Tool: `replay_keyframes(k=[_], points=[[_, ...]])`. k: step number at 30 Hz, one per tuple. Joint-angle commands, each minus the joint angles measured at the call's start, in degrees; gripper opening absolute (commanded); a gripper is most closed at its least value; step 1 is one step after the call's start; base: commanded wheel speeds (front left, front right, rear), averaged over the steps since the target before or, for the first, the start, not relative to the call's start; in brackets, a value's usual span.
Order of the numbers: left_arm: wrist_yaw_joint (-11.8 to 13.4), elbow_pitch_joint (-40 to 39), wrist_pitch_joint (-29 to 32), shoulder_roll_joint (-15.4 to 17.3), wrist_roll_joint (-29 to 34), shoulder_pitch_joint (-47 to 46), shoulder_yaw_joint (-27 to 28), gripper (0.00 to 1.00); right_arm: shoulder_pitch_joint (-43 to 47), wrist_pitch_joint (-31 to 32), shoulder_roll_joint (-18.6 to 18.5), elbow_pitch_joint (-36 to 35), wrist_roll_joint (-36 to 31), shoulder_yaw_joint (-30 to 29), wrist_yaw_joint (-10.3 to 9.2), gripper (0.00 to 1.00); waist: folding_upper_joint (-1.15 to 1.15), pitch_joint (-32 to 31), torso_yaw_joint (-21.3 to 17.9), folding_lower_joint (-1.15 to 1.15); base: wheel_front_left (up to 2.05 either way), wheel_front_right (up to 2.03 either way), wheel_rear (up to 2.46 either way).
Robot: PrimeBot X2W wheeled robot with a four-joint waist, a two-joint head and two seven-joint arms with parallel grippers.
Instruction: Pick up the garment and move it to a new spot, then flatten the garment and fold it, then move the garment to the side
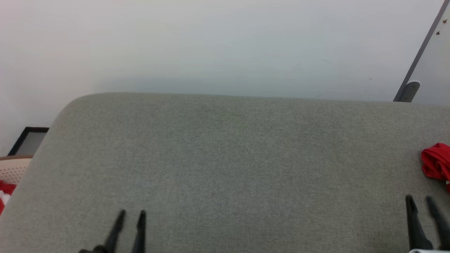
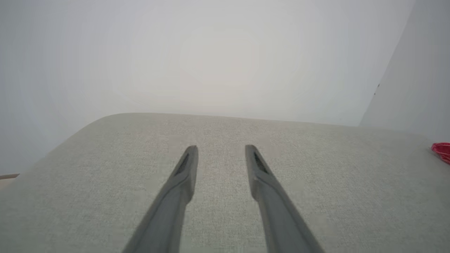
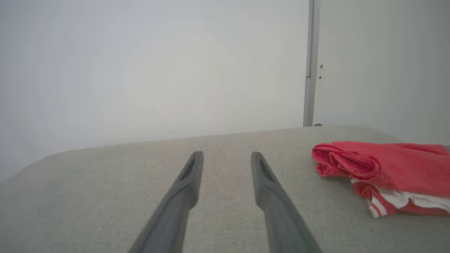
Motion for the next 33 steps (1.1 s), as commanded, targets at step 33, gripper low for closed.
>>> replay_keyframes(k=[33], points=[[-0.03, 5.54, 6.36, -0.36, -30.48, -5.67, 0.45, 0.0, -4.54, 7.28, 4.23, 4.61, 24.77, -0.67, -0.02, 0.0, 0.0, 0.64, -0.94, 0.0, 0.0, 0.0, 0.0]])
